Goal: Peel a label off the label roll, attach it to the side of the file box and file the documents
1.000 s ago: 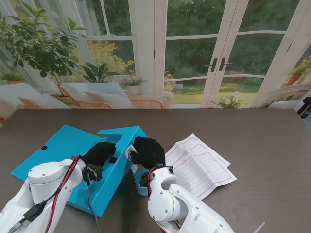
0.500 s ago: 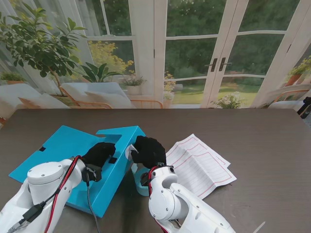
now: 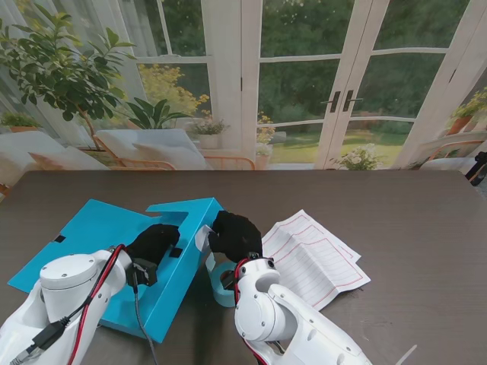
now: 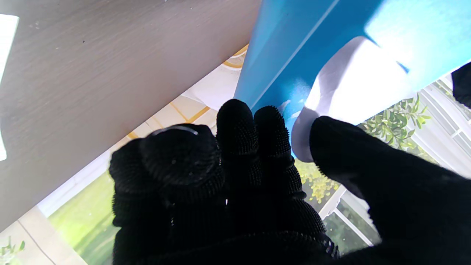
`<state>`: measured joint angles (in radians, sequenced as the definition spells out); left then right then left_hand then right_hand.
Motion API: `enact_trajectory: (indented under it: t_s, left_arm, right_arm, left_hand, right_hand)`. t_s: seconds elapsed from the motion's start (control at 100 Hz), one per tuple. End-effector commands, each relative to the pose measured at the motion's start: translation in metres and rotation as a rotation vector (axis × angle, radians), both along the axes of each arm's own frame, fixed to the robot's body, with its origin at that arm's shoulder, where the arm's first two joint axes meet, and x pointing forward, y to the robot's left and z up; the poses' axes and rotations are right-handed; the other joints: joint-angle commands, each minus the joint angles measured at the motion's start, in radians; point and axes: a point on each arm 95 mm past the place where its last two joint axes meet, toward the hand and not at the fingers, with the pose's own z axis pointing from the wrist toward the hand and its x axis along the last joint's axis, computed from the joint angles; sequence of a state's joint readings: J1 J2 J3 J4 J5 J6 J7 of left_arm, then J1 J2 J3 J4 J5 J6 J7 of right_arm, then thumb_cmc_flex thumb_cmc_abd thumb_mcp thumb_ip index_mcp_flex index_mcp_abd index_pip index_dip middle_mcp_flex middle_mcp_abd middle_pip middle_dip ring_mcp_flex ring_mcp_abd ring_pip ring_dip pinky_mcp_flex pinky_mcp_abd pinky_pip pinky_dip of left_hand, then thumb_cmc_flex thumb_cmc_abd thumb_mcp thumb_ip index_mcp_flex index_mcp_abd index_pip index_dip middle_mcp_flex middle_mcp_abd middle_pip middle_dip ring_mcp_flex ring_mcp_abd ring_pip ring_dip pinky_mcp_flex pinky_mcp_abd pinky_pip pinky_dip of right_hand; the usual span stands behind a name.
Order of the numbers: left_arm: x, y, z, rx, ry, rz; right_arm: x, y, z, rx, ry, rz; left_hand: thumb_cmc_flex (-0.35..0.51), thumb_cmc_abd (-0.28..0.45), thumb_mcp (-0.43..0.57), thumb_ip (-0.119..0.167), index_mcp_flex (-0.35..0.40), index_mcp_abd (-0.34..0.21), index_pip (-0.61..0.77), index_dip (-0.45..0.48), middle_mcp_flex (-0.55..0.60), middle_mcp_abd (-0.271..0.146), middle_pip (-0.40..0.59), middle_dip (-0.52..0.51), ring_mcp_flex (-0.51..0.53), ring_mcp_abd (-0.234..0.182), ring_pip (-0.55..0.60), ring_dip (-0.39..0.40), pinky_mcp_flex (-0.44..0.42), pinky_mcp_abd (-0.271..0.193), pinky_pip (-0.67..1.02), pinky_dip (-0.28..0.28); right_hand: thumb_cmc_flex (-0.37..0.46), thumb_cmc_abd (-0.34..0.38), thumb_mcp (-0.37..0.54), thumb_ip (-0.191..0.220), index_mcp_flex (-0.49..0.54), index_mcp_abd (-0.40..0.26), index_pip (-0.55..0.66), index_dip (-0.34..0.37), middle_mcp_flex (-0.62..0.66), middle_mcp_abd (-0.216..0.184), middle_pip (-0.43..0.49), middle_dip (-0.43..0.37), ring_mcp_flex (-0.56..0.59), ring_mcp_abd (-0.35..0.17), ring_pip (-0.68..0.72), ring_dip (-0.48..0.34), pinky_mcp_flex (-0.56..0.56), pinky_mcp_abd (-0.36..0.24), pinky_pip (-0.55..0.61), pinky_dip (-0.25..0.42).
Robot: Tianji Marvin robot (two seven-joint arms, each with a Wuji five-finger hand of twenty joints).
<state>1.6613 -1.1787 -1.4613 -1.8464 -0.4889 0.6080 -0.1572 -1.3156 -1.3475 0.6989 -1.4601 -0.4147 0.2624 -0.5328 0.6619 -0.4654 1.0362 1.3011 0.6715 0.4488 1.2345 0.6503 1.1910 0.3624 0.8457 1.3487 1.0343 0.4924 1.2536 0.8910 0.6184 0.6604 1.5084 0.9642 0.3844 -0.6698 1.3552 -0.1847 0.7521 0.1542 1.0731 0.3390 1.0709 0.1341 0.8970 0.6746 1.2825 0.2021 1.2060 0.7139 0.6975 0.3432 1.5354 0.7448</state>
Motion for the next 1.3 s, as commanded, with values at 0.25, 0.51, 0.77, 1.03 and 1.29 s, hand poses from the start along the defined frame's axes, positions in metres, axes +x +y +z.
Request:
enact_trajectory:
  t_s: [0.25,0.51,0.77,1.03,1.29]
  left_arm:
    - [-0.004,-0.006,0.008,-0.014,-0.019,-0.057]
    - [-0.004,-0.003,0.004,-0.003,-0.038,-0.092]
    - [-0.004,0.000,0.003,0.009,-0.062,-0.100]
    - [0.000,0.004,0.003,-0.008,-0.075,-0.102]
    - [0.004,0.007,0.004,-0.005,-0.083,-0.107]
  right_arm:
    - [0.003,0.000,-0.004,-0.005,0.032,0.005]
    - [0.002,0.000,-0.006,-0.003,0.039,0.011]
    - [-0.001,0.000,-0.007,0.004,0.045,0.024]
    - [-0.010,0.005,-0.002,0.017,0.034,0.049]
    - [-0.022,0.011,-0.001,0.018,0.020,0.086]
  left_hand:
    - [-0.017,0.020,0.029,0.015,0.030,0.025,0.039,0.016,0.014,-0.054,0.019,0.009,0.029,0.022,0.086,0.016,0.000,0.005,-0.005,-0.015]
    - [-0.006,0.000,0.027,0.021,0.033,0.024,0.043,0.015,0.017,-0.061,0.022,0.008,0.037,0.012,0.084,0.010,0.007,-0.004,0.000,-0.016]
    - [0.005,-0.015,0.021,0.031,0.043,0.018,0.047,0.013,0.024,-0.066,0.026,0.004,0.048,0.007,0.088,-0.001,0.019,-0.008,0.010,-0.023]
    - [0.003,-0.008,0.014,0.030,0.045,0.012,0.045,0.010,0.025,-0.063,0.024,0.005,0.042,0.012,0.089,0.000,0.012,-0.008,0.007,-0.029]
    - [-0.006,0.001,0.008,0.020,0.047,-0.001,0.034,0.003,0.012,-0.057,-0.004,0.002,0.009,0.024,0.064,0.008,-0.022,-0.021,-0.008,-0.032]
  right_hand:
    - [-0.043,0.021,-0.010,0.033,-0.143,0.003,-0.199,-0.019,-0.042,-0.004,0.011,-0.012,0.017,0.039,-0.024,-0.009,0.037,-0.027,0.054,0.002]
    - [-0.051,0.020,-0.018,0.031,-0.157,0.003,-0.210,-0.018,-0.052,-0.002,0.014,-0.014,0.018,0.043,-0.029,-0.011,0.028,-0.028,0.055,0.004]
    - [-0.055,0.017,-0.023,0.029,-0.151,0.002,-0.213,-0.017,-0.053,-0.001,0.014,-0.017,0.017,0.051,-0.030,-0.011,0.027,-0.028,0.057,0.006]
    - [-0.060,0.009,-0.025,0.029,-0.146,0.002,-0.215,-0.016,-0.053,0.002,0.013,-0.018,0.016,0.051,-0.030,-0.011,0.024,-0.027,0.058,0.007]
    - [-0.072,-0.025,-0.031,0.024,-0.145,0.002,-0.219,-0.018,-0.056,-0.002,0.012,-0.018,0.017,0.046,-0.031,-0.012,0.024,-0.027,0.058,0.007]
